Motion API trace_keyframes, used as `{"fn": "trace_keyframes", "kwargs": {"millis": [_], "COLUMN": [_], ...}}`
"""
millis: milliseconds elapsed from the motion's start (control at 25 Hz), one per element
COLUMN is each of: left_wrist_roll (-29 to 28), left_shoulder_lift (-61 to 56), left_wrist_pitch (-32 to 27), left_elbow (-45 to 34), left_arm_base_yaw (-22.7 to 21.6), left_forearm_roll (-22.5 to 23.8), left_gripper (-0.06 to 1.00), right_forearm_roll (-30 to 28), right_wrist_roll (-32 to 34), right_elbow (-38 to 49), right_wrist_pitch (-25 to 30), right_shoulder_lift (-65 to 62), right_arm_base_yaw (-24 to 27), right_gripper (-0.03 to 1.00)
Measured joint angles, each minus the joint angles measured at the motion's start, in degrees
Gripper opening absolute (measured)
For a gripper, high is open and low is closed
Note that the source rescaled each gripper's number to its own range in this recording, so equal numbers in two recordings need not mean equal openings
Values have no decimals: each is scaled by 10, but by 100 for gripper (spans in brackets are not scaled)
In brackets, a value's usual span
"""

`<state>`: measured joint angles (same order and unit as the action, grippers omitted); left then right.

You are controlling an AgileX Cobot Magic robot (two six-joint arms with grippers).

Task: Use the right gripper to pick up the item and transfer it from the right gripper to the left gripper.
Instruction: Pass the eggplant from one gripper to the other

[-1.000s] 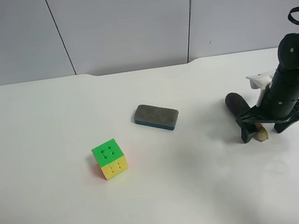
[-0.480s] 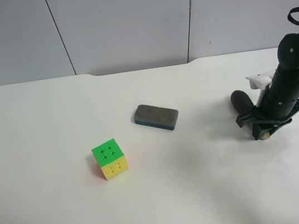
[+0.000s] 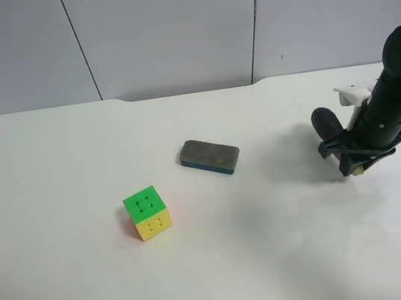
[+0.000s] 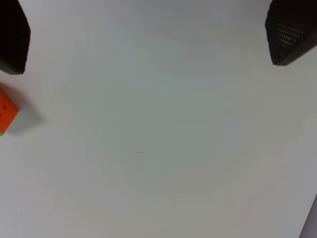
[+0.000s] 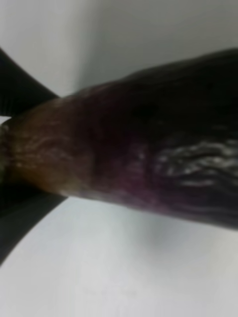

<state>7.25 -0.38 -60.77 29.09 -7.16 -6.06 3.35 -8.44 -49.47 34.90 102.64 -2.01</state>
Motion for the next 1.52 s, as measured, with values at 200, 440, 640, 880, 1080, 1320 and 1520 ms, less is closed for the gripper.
{"fn": "trace_keyframes", "kwargs": {"millis": [200,440,640,880,1080,1320,1520], "left_wrist_roll": [0,0,0,0,0,0,1], "left_shoulder_lift": [0,0,0,0,0,0,7], "left_wrist_pitch": [0,0,0,0,0,0,0], "left_elbow": [0,0,0,0,0,0,0], "left_arm_base_yaw": [0,0,0,0,0,0,0], "left_forearm_roll": [0,0,0,0,0,0,-16], "left_gripper": [90,90,90,90,90,90,90], "right_forearm_roll": [19,19,17,15,13,-17,-27], "right_wrist_roll": [-15,-34,-35,-47,-63,-77,-77], "right_elbow": [1,1,1,1,1,1,1], "right_wrist_pitch": [18,47,72,97,116,117,117], "right_shoulder_lift": [-52,-113,-156,-189,-195,-195,-198], "right_arm_base_yaw": [-13,-82,-147,-214,-282,-382,-410], "right_gripper": [0,0,0,0,0,0,0]}}
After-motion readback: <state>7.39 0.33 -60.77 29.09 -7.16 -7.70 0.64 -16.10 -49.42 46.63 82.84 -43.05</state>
